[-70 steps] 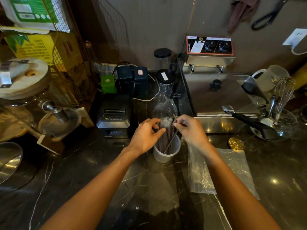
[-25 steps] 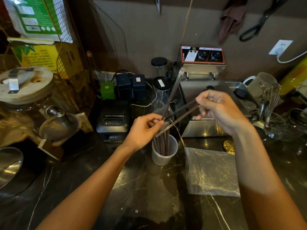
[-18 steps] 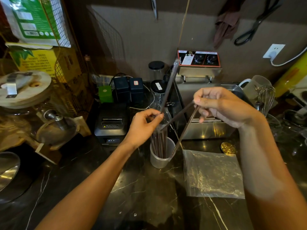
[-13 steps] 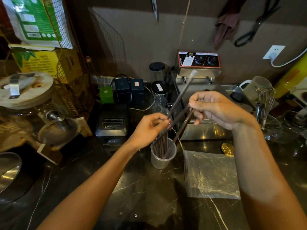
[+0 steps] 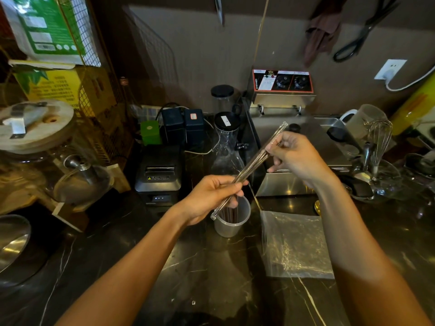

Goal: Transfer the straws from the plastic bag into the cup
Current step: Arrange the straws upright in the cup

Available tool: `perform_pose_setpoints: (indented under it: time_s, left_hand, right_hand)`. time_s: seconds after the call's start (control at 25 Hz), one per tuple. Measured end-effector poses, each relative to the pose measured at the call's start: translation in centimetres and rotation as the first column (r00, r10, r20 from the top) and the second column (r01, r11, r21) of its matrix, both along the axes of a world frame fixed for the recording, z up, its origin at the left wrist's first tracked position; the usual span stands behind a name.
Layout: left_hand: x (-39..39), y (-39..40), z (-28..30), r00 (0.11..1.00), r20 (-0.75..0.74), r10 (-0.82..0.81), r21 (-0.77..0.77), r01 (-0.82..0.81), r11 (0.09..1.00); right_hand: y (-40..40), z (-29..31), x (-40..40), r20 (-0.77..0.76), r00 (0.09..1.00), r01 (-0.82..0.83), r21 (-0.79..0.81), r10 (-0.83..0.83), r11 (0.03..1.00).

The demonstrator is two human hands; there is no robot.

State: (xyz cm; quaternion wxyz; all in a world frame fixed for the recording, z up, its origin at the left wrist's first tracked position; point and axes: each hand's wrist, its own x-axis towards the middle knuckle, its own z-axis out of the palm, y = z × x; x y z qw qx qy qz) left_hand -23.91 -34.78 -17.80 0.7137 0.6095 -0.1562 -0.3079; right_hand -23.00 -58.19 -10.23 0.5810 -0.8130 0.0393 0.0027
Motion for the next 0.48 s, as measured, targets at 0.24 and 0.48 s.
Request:
perform_pose_setpoints:
  time_s: [0.24,0.48]
  left_hand:
    - [0.6,0.3,1.4,0.986,-0.12,0.114,0.02,-0.113,0.993]
    - [0.8,0.4,3.8,0.991,-0.082,0.106,0.064,-0.101,0.993]
  right_hand:
    - [2.4,-1.7,-2.1,0.436,0.885,0.403,-0.54,-0.164,0.739]
    - [4.3,-2.9,-3.8,0.286,0.877,0.106,-0.9,0.387,0.423]
